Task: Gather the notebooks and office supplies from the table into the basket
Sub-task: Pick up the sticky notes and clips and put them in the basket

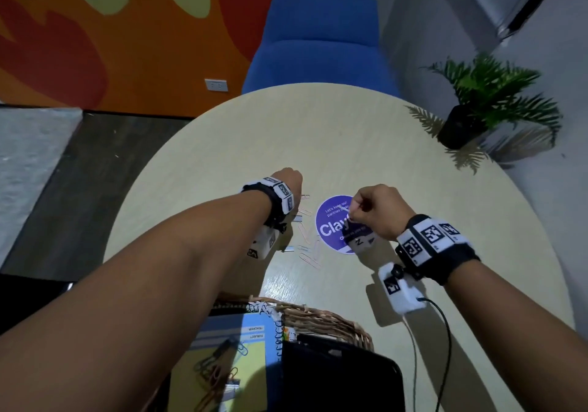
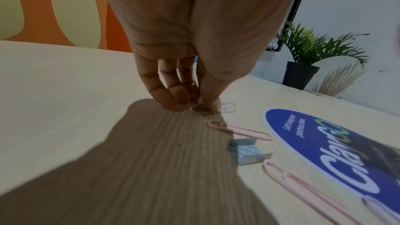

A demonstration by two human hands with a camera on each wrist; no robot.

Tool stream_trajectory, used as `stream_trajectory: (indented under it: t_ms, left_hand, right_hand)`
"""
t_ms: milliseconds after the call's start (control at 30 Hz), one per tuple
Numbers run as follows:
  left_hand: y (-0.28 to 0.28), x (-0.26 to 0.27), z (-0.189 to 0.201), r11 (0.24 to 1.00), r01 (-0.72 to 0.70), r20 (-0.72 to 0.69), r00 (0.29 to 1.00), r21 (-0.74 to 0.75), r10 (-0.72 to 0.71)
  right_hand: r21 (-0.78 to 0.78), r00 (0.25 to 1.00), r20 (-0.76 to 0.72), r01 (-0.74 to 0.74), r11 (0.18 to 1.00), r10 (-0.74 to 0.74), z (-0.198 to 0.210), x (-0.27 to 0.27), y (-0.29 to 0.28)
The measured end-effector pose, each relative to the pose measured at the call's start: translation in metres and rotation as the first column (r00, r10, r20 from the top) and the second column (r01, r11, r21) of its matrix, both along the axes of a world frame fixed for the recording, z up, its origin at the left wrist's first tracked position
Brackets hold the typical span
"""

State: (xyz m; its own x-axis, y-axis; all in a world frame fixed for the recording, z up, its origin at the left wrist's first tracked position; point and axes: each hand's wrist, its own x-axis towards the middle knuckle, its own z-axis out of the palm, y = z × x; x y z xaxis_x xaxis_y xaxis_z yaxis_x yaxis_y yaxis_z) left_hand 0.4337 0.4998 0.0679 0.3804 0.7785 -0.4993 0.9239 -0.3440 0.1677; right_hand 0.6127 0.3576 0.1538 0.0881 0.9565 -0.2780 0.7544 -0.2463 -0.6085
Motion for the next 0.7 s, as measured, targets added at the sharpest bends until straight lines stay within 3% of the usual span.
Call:
stream_trajectory:
  t_ms: [67, 167, 333, 533, 700]
  left_hand:
    - [-0.011, -0.006, 0.026, 1.0, -0.003, 0.061, 0.998, 0.027, 0.002]
    - [-0.034, -0.029, 0.069, 0.99, -0.077, 0.303, 0.952, 0.117, 0.039]
    - [-0.113, -0.085, 0.135, 0.998, -0.063, 0.531, 0.846, -0.005, 0.056]
    - [-0.202, -0.158, 0.146, 0.999, -0.034, 0.551, 0.833, -0.037, 0.049]
    - [-0.259, -0.19, 0.123, 0.988, 0.099, 0.446, 0.894, -0.115, -0.037]
  right_hand:
    - [-0.025, 0.99, -0.143, -0.013, 1.0, 0.009, 0.026, 0.003, -0.017]
    - [-0.074, 0.959, -0.262, -0.133, 0.988, 0.109, 0.055, -0.004, -0.048]
    - [-0.078, 0.927, -0.167, -0.353, 0.933, 0.337, 0.077, -0.048, -0.074]
    - [-0.084, 0.888, -0.11, -0.456, 0.886, 0.447, 0.078, -0.103, -0.092]
    - [-0.111, 0.827, -0.086, -0.563, 0.819, 0.556, 0.069, -0.145, -0.113]
